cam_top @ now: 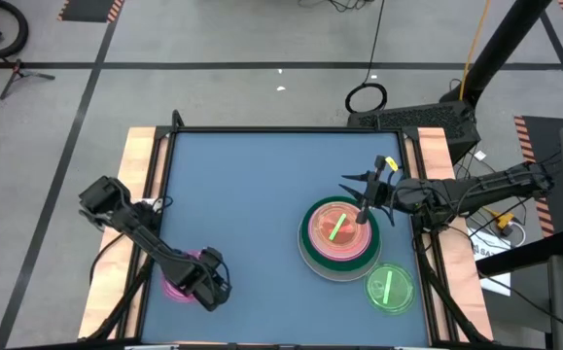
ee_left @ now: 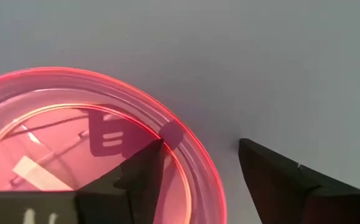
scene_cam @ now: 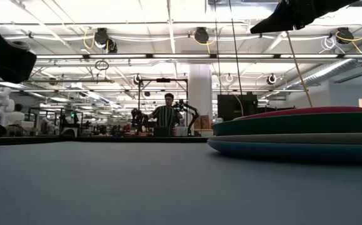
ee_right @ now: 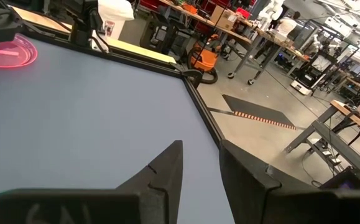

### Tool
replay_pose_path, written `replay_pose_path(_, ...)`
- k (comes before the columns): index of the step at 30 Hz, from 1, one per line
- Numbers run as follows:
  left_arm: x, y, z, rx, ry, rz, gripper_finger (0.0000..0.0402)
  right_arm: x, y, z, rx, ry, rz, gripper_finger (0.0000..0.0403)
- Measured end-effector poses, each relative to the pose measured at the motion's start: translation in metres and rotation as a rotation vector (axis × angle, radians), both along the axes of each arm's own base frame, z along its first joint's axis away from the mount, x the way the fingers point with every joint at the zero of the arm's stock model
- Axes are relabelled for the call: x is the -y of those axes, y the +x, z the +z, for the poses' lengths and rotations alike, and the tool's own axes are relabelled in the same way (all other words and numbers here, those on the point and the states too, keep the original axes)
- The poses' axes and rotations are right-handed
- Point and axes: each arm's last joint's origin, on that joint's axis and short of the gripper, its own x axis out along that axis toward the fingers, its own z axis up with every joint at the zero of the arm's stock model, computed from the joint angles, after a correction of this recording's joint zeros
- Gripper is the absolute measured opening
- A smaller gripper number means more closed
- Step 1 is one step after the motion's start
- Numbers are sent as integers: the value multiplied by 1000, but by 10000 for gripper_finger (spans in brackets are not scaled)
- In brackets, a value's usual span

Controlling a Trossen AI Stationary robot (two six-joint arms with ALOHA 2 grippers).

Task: Stack plastic plates
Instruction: Stack the light pink plate on top of the light green plate

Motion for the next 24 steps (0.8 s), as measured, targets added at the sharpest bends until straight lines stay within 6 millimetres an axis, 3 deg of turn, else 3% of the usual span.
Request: replay_pose_path(24, 0, 6, 10, -37, 38, -179, 20, 0, 0, 0, 0, -1, 0, 98)
